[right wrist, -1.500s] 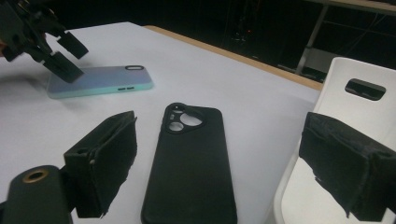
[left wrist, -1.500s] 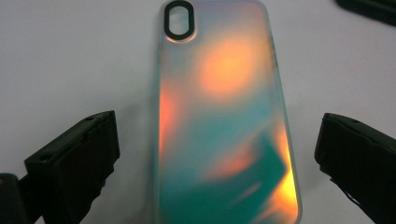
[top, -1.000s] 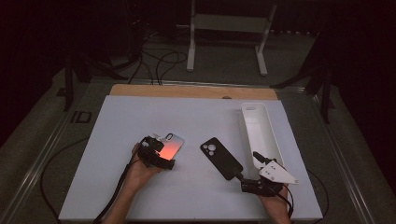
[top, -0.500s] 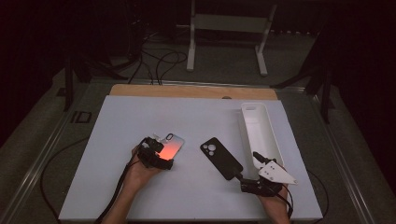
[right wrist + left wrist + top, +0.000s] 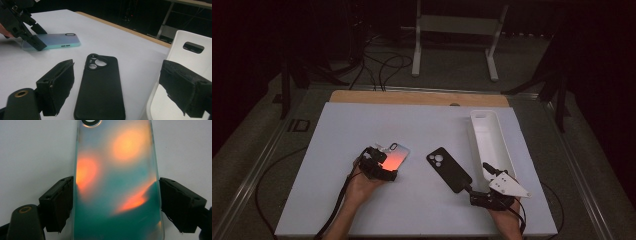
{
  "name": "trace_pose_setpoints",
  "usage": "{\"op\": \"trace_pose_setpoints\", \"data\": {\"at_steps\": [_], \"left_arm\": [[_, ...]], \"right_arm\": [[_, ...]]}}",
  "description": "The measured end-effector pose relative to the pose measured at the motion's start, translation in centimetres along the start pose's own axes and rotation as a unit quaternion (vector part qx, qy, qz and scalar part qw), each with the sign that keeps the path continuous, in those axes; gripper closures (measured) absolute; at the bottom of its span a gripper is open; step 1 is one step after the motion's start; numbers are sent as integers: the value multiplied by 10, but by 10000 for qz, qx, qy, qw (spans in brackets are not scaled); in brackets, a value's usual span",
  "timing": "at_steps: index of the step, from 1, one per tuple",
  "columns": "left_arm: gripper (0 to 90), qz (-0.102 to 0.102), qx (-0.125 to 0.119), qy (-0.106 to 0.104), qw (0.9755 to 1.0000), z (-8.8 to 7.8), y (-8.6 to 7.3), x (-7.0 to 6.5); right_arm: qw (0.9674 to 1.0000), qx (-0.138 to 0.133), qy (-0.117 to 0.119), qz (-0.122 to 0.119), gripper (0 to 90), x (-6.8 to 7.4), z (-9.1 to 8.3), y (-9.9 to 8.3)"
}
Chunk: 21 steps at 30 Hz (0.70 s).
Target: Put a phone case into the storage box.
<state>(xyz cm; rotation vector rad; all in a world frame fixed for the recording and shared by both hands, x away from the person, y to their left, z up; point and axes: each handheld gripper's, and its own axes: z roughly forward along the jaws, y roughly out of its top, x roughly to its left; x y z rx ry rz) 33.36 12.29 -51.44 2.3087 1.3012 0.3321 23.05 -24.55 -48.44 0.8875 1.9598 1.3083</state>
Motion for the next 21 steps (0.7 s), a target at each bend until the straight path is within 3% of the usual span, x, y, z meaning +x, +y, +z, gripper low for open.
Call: {"op": "trace_pose_setpoints", "data": {"at_steps": [7,12,15,19,21], "left_arm": [[172,-38,-150,8,9999,-1,-3,0],[172,-251,-358,-64,9990,-2,-7,2],[172,-261,-504,-18,9984,-6,-8,4],[171,-329,-832,13,9960,-18,-7,7],[171,-340,-1088,23,9935,-26,-7,7]], "right_arm": [[10000,-20,-3,33,126,0,0,0],[10000,-31,23,33,126,0,1,1],[10000,-32,22,52,126,-1,1,1],[9999,-7,-13,116,127,-3,1,2],[9999,1,3,162,127,-5,1,4]]}}
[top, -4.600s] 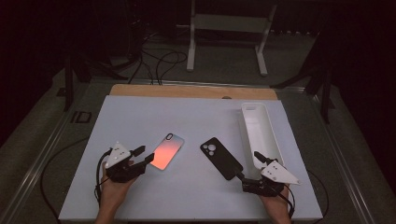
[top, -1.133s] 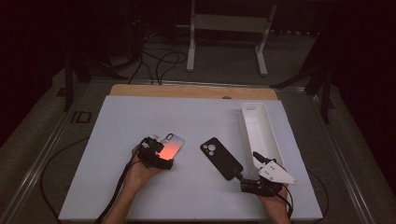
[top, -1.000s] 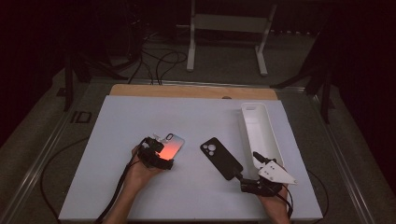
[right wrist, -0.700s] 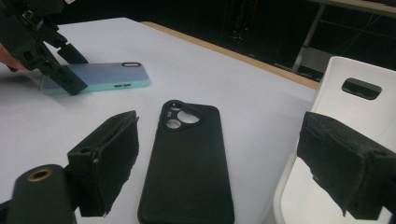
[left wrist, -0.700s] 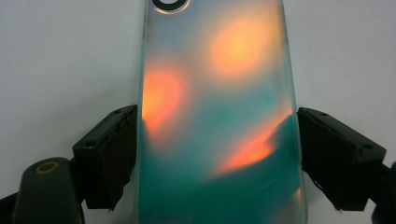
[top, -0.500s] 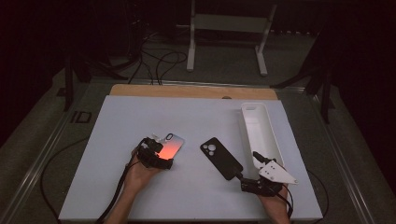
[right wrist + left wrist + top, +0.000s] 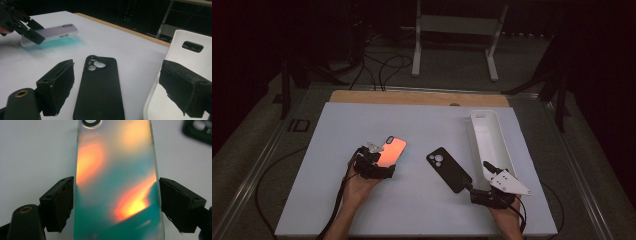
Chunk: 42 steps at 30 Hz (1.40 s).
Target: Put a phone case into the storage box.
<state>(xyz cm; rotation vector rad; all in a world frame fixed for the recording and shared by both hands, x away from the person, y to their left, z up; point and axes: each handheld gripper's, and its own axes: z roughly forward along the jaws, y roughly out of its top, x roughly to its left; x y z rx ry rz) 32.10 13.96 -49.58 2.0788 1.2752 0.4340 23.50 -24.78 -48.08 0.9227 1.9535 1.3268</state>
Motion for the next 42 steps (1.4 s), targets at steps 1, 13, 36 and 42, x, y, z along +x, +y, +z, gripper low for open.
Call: {"op": "trace_pose_setpoints", "data": {"at_steps": [1,13,36,42], "left_arm": [[171,-8,-90,36,10000,-4,1,0],[171,341,-985,15,9946,-41,17,-14],[170,1434,-2022,-564,9672,-65,30,-81],[170,1515,-2029,-661,9651,-62,29,-86]], "right_arm": [[10000,-7,20,49,126,-1,0,1],[9987,184,471,11,110,1,13,35],[9800,283,1787,833,166,29,81,119],[9683,596,1957,1431,408,30,92,121]]}}
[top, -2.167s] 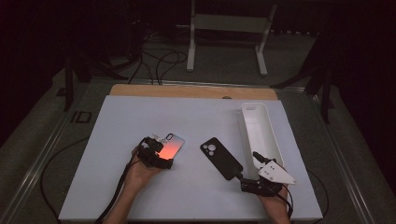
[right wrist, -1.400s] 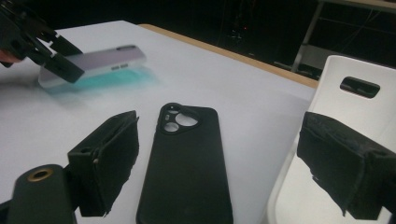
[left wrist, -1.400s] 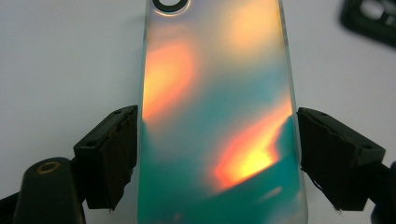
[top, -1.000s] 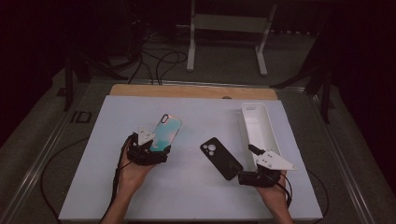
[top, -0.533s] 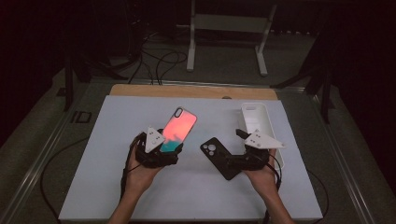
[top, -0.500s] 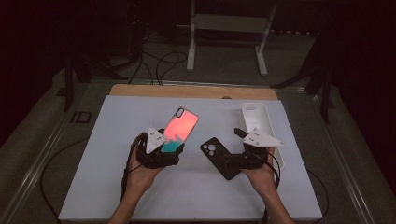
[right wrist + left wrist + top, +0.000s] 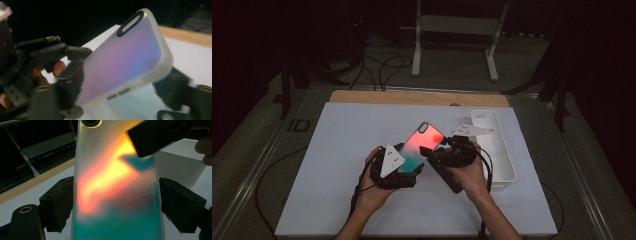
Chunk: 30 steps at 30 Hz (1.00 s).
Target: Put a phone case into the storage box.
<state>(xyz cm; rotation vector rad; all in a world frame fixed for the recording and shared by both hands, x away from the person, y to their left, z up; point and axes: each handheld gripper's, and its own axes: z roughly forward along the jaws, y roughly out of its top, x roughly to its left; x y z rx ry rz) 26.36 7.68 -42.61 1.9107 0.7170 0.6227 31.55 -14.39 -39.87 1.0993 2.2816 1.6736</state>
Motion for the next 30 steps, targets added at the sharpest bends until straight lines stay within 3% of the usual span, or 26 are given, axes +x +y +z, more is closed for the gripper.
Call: {"op": "trace_pose_setpoints", "data": {"at_steps": [1,3,7,12,21,22,30], "left_arm": [[170,3,2,-6,10000,1,-1,-1],[170,-16,-5,-15,10000,2,-2,-2],[170,-102,-2,-64,9999,5,-5,-2],[170,-267,107,-251,9993,12,-10,-1],[180,-411,341,-532,9972,17,-13,2],[174,-430,373,-580,9967,18,-14,3],[149,-656,421,-1067,9912,17,-17,11]], "right_arm": [[9999,52,3,110,485,0,2,0],[9999,69,43,144,505,0,3,0],[9995,89,114,277,626,-1,3,0],[9993,115,216,278,788,1,1,0],[9991,216,271,261,859,4,3,-1],[9996,201,129,173,862,5,2,0],[9998,108,180,69,863,2,-8,4]]}}
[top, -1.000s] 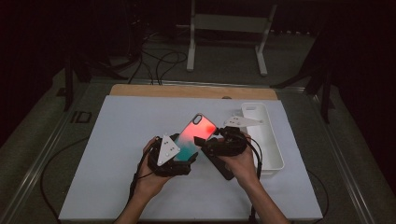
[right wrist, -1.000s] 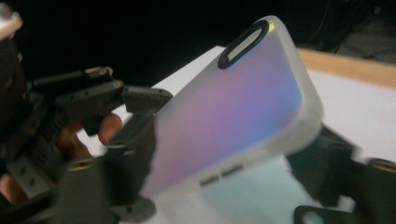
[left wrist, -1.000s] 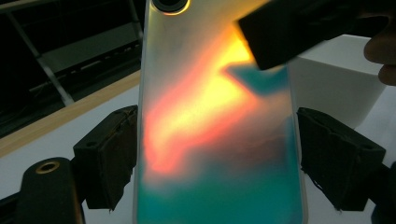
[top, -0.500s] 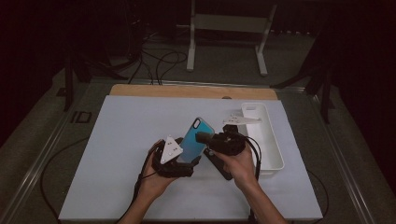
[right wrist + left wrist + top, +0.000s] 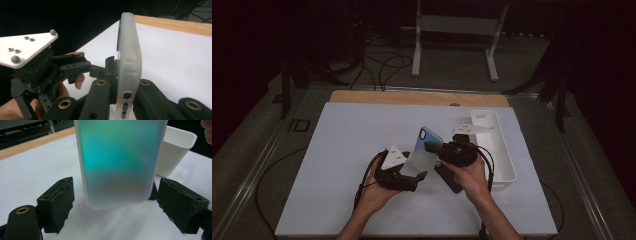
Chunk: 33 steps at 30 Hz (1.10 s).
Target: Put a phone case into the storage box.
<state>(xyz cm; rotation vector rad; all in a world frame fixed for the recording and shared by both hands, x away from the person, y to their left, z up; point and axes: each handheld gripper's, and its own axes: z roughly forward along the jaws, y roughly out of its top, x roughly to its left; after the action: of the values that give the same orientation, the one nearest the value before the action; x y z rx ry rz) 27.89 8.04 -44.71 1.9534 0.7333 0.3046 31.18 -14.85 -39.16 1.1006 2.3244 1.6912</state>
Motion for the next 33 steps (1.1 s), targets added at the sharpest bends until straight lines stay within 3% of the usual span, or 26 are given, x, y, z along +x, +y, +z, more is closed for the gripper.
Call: {"op": "trace_pose_setpoints", "data": {"at_steps": [3,7,12,14,17,19,20,23,28,31,33], "left_arm": [[116,-174,14,-200,9996,-1,0,5],[13,-409,7,-590,9974,-2,-1,11],[11,-519,11,-985,9938,-3,-3,14],[81,-455,9,-1120,9927,-3,-4,14],[151,-355,31,-1293,9910,-4,-4,12],[240,-280,67,-1397,9898,-4,-5,11],[329,-234,98,-1430,9894,-4,-5,11],[407,-173,112,-1591,9870,-4,-6,12],[469,-113,113,-1728,9848,-4,-7,11],[423,-169,97,-1683,9855,-2,-6,10],[401,-211,102,-1782,9837,-1,-7,11]], "right_arm": [[9999,-3,71,-121,863,1,-3,1],[9987,-49,347,-363,862,5,-5,2],[9949,-35,746,-683,862,13,-4,2],[9927,19,940,-752,862,15,-1,1],[9911,28,1037,-833,862,17,0,0],[9894,28,1140,-901,862,18,1,0],[9875,24,1235,-979,862,20,1,0],[9855,26,1322,-1061,860,20,-1,0],[9846,41,1402,-1046,858,15,-4,1],[9834,23,1544,-953,861,13,-4,-1],[9829,47,1539,-1011,861,14,-2,-3]]}}
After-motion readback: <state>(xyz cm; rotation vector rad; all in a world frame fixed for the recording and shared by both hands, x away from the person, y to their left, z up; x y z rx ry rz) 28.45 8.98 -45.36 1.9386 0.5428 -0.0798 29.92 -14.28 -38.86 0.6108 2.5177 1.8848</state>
